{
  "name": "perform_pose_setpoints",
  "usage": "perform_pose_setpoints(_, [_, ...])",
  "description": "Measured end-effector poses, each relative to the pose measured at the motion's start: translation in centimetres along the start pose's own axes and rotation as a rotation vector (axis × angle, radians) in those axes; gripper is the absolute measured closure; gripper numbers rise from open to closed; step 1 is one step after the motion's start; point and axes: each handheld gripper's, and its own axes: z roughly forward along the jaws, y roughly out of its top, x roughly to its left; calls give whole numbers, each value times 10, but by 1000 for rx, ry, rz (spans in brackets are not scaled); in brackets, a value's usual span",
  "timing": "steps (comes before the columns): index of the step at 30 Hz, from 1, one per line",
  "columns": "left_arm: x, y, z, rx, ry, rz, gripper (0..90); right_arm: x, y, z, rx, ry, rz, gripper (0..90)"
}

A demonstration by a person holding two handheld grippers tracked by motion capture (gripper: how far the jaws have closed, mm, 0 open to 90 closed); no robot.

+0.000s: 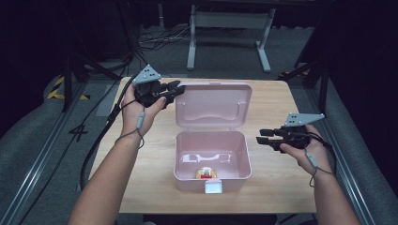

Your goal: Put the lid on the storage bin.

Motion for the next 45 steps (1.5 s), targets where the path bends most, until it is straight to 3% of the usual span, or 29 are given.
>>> perform_pose_setpoints(12, [-14,-5,-14,-18,-18,31,681,13,8,-5,8,5,-35,710])
perform_pose_setpoints(17, [-16,-9,-20,-32,-50,60,674,14,10,-7,-5,28,-29,719])
perform_pose_setpoints(22, [-18,-12,-23,-42,-64,57,665,17,12,-9,-13,44,-29,718])
perform_pose_setpoints(38, [-36,-24,-34,-61,-57,52,628,30,18,-10,-24,74,-46,731])
perform_pose_setpoints(45, [-44,-31,-39,-65,-63,67,609,35,20,-10,-25,82,-59,731])
